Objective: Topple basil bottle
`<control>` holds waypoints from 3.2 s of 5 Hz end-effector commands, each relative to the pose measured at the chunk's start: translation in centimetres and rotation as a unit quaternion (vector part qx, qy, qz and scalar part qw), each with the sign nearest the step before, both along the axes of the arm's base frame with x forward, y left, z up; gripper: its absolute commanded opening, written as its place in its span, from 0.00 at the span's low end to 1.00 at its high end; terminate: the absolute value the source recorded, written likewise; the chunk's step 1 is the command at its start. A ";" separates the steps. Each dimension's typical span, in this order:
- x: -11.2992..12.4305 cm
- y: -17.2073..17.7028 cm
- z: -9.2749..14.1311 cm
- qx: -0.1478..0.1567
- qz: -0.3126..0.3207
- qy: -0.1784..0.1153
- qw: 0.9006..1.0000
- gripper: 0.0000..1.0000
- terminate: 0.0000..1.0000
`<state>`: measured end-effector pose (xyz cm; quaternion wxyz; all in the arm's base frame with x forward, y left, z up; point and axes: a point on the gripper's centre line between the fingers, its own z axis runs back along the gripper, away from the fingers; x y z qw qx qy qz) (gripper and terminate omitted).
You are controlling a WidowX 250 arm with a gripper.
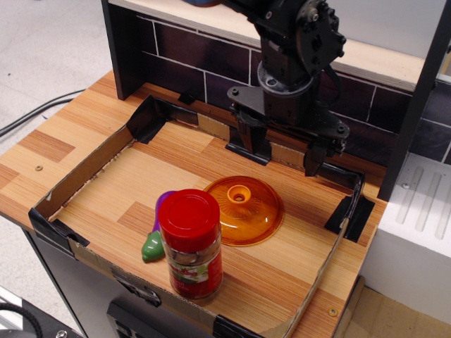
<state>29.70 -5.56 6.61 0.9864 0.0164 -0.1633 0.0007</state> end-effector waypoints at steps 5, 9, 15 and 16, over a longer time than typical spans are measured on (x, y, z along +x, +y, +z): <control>-3.0 1.5 6.3 -0.009 -0.107 0.060 0.992 1.00 0.00; -7.8 2.3 4.1 -0.010 -0.134 0.067 0.989 1.00 0.00; -10.9 2.9 2.8 0.036 -0.121 0.091 0.988 1.00 0.00; -10.9 2.9 2.4 0.037 -0.120 0.103 0.987 1.00 0.00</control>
